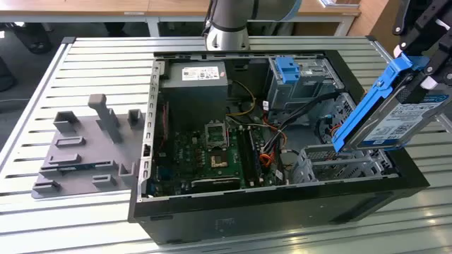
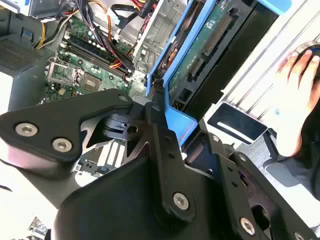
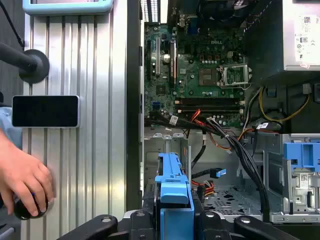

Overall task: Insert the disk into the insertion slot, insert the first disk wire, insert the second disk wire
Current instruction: 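Insert the disk into the insertion slot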

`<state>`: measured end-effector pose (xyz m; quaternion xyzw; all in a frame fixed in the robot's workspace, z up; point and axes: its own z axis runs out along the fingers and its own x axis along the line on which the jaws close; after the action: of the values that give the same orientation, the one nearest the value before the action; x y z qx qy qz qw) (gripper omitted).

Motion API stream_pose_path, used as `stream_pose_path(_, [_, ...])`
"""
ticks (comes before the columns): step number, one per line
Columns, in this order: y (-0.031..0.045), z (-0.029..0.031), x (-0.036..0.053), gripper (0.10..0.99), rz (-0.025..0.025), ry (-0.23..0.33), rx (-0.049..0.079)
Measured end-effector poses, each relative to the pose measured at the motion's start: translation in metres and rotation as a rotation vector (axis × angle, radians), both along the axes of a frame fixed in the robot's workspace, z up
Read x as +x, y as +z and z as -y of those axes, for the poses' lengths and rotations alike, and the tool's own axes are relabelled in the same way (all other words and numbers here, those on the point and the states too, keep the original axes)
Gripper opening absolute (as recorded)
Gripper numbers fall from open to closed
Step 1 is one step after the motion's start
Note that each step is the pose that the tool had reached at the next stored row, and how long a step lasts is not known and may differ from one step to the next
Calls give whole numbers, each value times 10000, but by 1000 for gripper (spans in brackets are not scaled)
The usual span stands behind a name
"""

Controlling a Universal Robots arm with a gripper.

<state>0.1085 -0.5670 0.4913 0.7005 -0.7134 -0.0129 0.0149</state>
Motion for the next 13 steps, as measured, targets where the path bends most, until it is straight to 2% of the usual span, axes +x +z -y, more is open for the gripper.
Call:
stream_pose_path(6, [0, 0, -1, 365, 0, 1, 0])
stream_pose_path(11, [0, 0, -48, 365, 1, 0, 0])
stream_pose_path(13, [-2, 0, -72, 365, 27, -1, 0])
